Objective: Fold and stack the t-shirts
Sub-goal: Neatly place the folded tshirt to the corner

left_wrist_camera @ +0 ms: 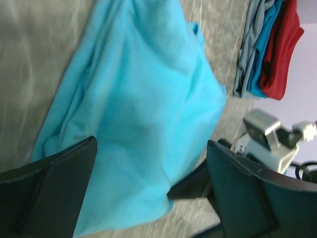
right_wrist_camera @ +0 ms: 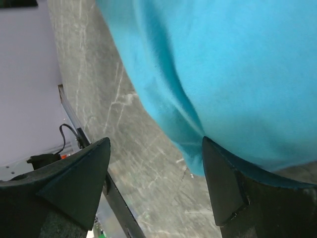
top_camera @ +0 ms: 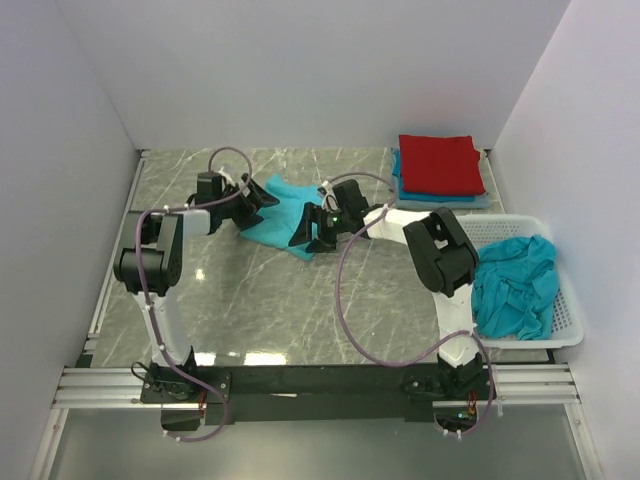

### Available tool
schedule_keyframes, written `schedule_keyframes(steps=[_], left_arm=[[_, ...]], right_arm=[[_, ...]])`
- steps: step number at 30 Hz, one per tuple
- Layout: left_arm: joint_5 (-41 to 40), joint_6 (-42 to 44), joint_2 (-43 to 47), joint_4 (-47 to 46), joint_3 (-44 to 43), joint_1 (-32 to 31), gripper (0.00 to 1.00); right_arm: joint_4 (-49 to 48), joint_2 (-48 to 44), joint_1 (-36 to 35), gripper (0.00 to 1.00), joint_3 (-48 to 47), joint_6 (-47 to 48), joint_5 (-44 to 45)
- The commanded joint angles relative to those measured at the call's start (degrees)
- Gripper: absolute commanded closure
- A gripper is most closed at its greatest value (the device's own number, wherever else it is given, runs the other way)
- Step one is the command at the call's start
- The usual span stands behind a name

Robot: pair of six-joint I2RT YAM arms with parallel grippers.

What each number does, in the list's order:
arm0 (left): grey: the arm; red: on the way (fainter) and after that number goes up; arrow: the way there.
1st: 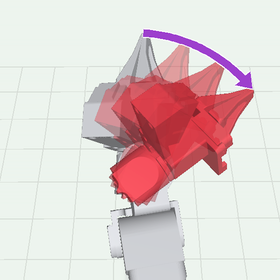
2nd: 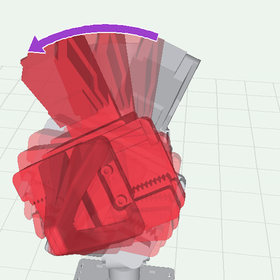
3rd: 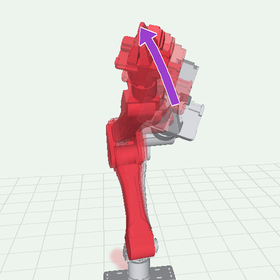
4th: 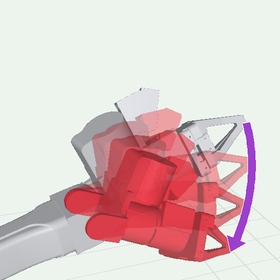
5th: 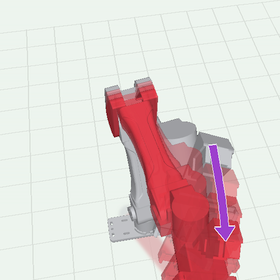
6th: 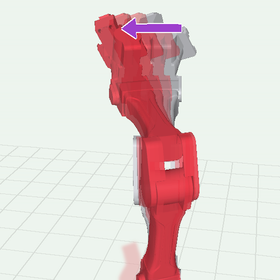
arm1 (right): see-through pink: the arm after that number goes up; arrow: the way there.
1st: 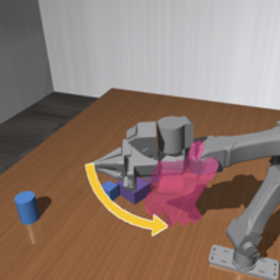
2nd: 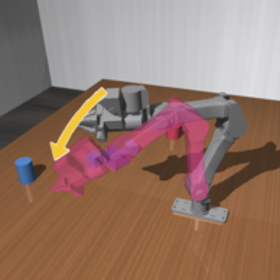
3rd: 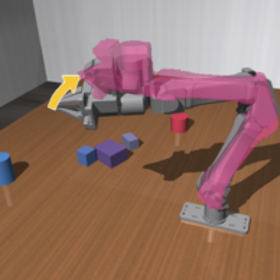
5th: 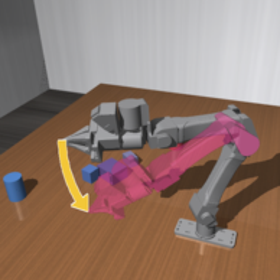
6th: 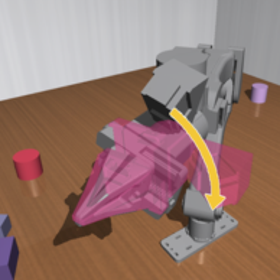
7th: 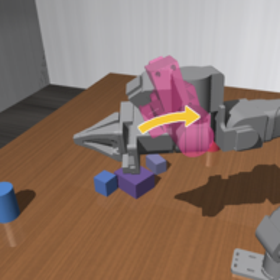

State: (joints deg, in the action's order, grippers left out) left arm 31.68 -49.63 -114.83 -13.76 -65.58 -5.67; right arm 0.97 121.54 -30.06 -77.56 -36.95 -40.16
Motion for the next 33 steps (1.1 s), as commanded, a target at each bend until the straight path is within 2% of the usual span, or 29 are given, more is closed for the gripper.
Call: schedule_keyframes(steps=[1, 4, 7, 12, 17, 22, 23, 27, 33], left_arm=[[-1.6, -0.3, 5.2, 2.0, 8.1, 0.0, 0.01], [-3.5, -0.6, 9.3, 2.2, 15.1, 0.0, 0.01], [-4.7, -1.7, 17.5, 1.8, 22.4, 0.0, 0.01], [-8.0, -4.0, 27.8, 0.7, 30.8, -0.5, 0.01], [-10.6, -1.8, 34.0, 7.3, 27.5, -0.5, 0.00], [-15.1, 1.2, 38.9, 15.2, 23.6, -0.5, 0.00], [-16.8, 1.4, 39.8, 19.2, 21.7, -0.4, 0.01], [-24.7, 2.3, 44.9, 25.4, 18.0, -0.3, 0.01], [-35.9, 1.2, 55.5, 26.1, 18.4, -0.2, 0.01]], right_arm=[[1.1, -2.3, 0.4, 0.18, 4.7, 2.9, 4.7], [2.1, -5.4, 0.6, 0.18, 8.2, 4.9, 6.2], [4.6, -8.0, 0.5, 0.18, 9.1, 7.8, 6.4], [9.6, -10.2, 0.5, 0.18, 4.0, 12.4, 9.0], [12.6, -11.7, 0.4, 0.18, -1.4, 14.7, 9.5], [17.9, -12.6, 0.4, 0.18, -5.5, 17.2, 17.1], [19.0, -12.1, 0.4, 0.18, -7.5, 17.4, 20.1], [22.4, -7.9, 0.3, 0.18, -12.1, 18.4, 24.6], [24.9, -0.3, -1.0, 0.18, -19.9, 18.4, 28.0]])
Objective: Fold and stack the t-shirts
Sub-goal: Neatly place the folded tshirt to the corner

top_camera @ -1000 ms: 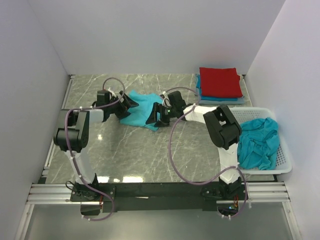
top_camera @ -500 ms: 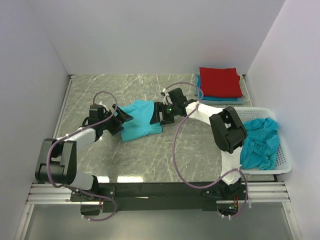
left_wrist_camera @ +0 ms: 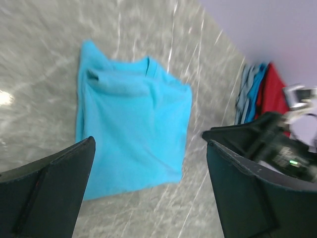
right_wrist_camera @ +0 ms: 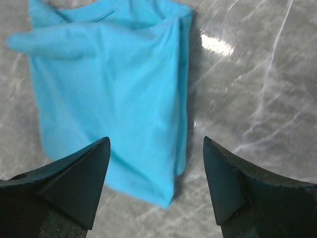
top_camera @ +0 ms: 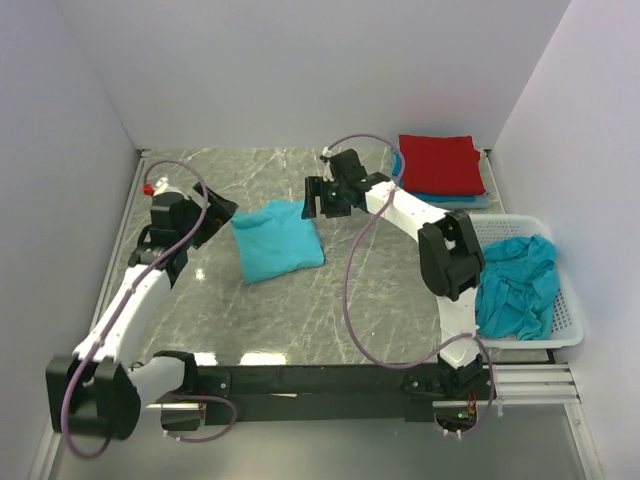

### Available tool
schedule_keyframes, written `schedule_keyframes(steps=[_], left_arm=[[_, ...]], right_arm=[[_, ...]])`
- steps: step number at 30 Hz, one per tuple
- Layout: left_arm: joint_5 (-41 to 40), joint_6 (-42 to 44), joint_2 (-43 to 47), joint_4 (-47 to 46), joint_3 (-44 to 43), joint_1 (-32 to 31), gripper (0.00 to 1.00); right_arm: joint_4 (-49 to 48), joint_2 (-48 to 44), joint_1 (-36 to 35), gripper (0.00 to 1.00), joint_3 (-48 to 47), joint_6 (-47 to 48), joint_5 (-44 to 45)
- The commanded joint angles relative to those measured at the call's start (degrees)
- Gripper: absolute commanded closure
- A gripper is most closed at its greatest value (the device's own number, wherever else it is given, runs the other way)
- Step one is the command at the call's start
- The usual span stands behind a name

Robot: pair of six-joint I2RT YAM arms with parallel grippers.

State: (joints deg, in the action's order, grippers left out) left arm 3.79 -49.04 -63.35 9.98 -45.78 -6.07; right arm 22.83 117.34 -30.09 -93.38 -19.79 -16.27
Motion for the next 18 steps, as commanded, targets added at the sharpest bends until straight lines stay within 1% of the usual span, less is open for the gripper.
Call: schedule_keyframes(steps=[1, 2, 4, 7, 9, 12, 18], left_arm=[[-9.0, 0.6, 6.4, 2.8, -1.2, 0.2, 0.00], [-11.0, 0.4, 7.4, 3.4, -0.8, 0.1, 0.01], [-12.5, -0.8, 10.2, 3.7, 0.6, 0.1, 0.00], [-11.2, -1.8, 12.9, 1.5, 3.5, 0.2, 0.01], [-11.2, -2.2, 13.9, 2.0, 4.0, 0.2, 0.01], [-12.5, -2.5, 14.6, 3.6, 3.9, 0.2, 0.00], [-12.3, -2.2, 15.9, 3.1, 5.1, 0.1, 0.01]], right_arm=[[3.3, 4.6, -1.5, 0.19, -4.9, 1.4, 4.4], [3.4, 5.2, -1.8, 0.20, -6.1, 1.7, 4.6], [4.1, 7.0, -2.5, 0.24, -7.8, 1.7, 6.0], [4.9, 9.6, -3.4, 0.28, -9.7, 1.8, 7.5], [5.6, 11.1, -4.0, 0.30, -10.2, 2.2, 7.9], [5.9, 12.3, -5.2, 0.36, -10.2, 2.7, 8.8], [7.3, 14.9, -7.9, 0.45, -11.2, 2.8, 10.5]])
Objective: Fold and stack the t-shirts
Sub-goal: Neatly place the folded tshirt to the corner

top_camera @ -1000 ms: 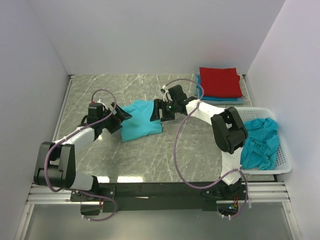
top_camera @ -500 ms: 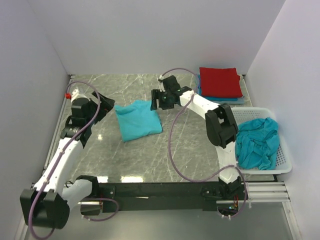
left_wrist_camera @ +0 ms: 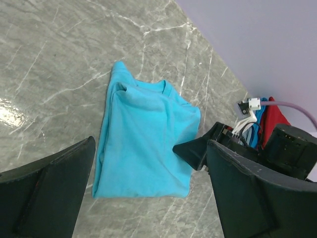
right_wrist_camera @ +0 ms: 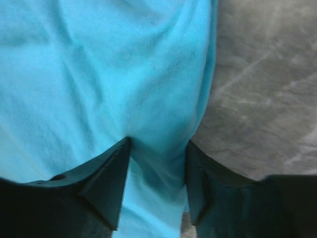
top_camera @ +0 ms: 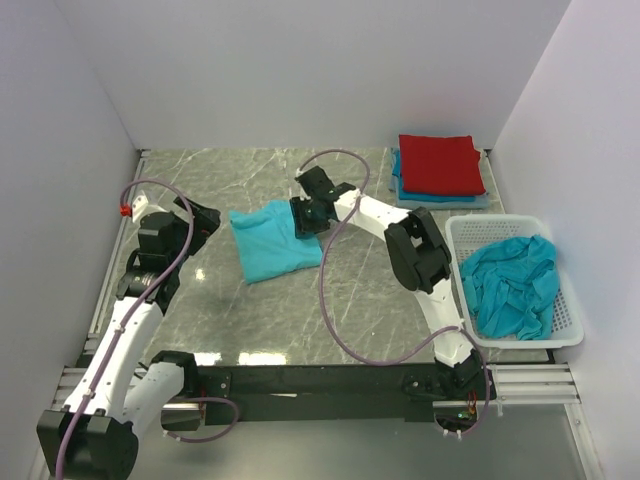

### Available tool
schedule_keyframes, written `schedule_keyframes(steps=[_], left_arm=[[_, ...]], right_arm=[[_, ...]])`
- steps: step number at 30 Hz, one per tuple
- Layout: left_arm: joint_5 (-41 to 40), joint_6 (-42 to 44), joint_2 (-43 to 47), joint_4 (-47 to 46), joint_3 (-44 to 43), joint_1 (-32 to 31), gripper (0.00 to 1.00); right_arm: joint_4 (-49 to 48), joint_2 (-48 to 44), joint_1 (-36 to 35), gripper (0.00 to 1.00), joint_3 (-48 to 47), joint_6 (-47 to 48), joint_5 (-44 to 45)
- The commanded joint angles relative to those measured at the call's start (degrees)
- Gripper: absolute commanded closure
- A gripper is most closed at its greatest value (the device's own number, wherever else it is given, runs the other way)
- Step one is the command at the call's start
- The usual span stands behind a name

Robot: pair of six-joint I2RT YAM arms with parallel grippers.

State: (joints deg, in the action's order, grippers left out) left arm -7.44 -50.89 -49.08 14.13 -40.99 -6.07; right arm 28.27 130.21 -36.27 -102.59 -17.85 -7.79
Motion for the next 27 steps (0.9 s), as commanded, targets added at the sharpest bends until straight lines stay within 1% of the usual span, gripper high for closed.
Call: schedule_keyframes(steps=[1, 3, 4, 5, 9, 10, 12, 13, 16, 20, 22, 24, 27], left_arm=[[-1.3, -0.3, 1.7, -0.9, 0.1, 0.2, 0.01], [-1.4, 0.0, 2.1, -0.7, 0.1, 0.2, 0.00], [-1.7, -0.1, 2.1, -0.6, 0.3, 0.2, 0.01], [-1.7, -0.2, 2.2, -0.5, 0.4, 0.2, 0.01], [-1.9, -0.3, 3.0, -0.1, 0.7, 0.1, 0.01], [-2.0, -0.4, 3.5, 0.1, 1.3, 0.1, 0.00], [-2.3, -0.9, 4.6, 0.5, 1.7, 0.2, 0.01], [-2.7, -1.0, 5.0, 0.7, 2.2, 0.1, 0.00], [-4.2, -1.0, 6.7, 1.6, 3.1, 0.2, 0.01], [-7.1, -0.6, 8.6, 5.0, 2.6, 0.2, 0.01], [-8.8, -0.3, 10.0, 8.2, 1.5, 0.1, 0.01], [-9.8, -0.7, 11.9, 11.0, 1.3, 0.2, 0.00], [-10.8, -1.1, 14.9, 12.5, 1.5, 0.2, 0.01]], right_arm=[[2.0, 2.2, -2.0, 0.48, -2.4, 1.0, 2.3], [2.9, 3.2, -2.7, 0.56, -2.8, 1.1, 3.7], [3.1, 3.5, -2.8, 0.71, -3.3, 1.2, 4.4], [3.3, 4.1, -2.9, 0.76, -3.6, 1.4, 5.1], [4.5, 5.4, -3.2, 0.81, -5.4, 3.0, 7.1], [5.2, 5.5, -3.2, 0.90, -6.3, 3.3, 9.1], [5.9, 4.6, -3.1, 0.96, -7.0, 5.0, 12.7], [5.8, 4.0, -3.2, 0.99, -7.2, 6.1, 17.0], [5.7, 1.4, -2.9, 1.00, -7.5, 9.9, 24.5], [6.0, -1.3, -1.7, 1.00, -8.5, 15.4, 31.4], [5.8, -1.8, -1.0, 1.00, -8.5, 17.0, 33.2], [4.9, -2.9, -0.1, 1.00, -7.9, 20.6, 37.0], [1.5, -4.3, 1.0, 1.00, -6.3, 24.7, 42.9]])
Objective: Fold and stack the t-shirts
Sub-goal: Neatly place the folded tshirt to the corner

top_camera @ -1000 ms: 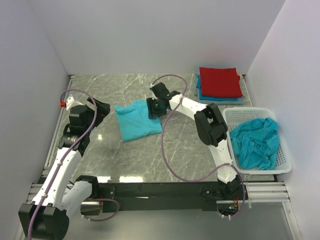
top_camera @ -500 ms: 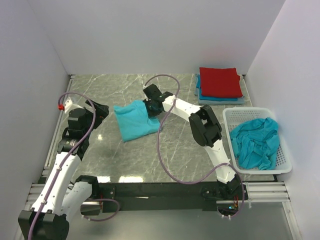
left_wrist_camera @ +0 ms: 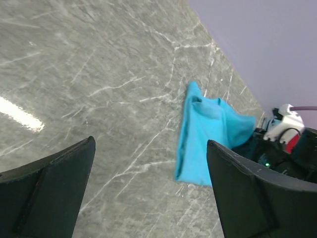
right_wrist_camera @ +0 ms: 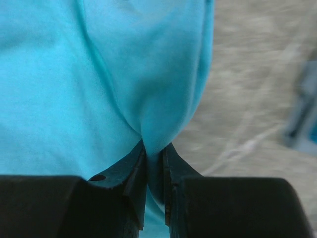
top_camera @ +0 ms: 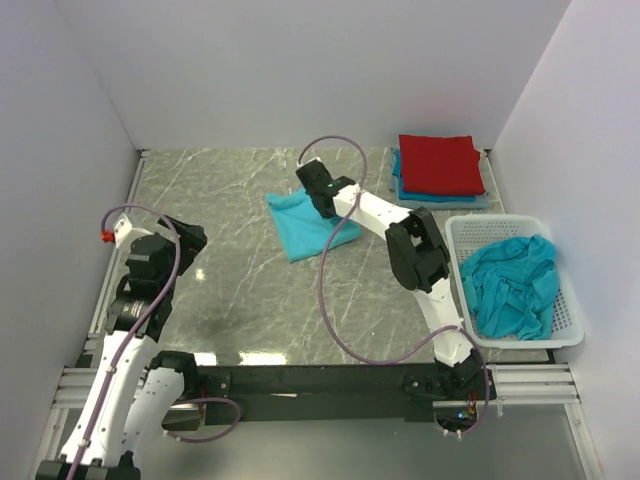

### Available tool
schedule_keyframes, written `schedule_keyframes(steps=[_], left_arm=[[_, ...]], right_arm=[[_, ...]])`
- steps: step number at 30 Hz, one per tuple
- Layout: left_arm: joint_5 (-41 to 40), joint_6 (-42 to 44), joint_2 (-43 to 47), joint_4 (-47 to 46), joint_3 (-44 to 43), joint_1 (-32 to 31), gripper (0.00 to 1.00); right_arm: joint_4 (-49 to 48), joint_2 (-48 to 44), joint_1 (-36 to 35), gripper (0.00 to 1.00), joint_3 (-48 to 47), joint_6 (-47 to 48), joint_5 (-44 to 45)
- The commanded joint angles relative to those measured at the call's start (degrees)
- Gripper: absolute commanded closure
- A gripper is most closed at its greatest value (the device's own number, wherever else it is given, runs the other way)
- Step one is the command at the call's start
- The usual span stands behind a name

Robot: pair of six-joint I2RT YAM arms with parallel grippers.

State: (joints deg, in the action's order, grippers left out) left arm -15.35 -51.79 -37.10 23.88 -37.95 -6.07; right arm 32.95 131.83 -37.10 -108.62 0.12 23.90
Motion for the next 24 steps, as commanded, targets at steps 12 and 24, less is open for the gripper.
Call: schedule_keyframes(steps=[12, 24], left_arm=[[-7.8, -2.6, 10.2, 6.3, -0.5, 0.1, 0.01], [-16.1, -4.9, 11.0, 13.7, -5.1, 0.1, 0.01]], right_arm=[[-9.7, -11.6, 11.3, 1.00, 1.1, 15.6, 13.6], [-16.4, -9.4, 19.0, 1.00, -5.8, 22.6, 17.2]])
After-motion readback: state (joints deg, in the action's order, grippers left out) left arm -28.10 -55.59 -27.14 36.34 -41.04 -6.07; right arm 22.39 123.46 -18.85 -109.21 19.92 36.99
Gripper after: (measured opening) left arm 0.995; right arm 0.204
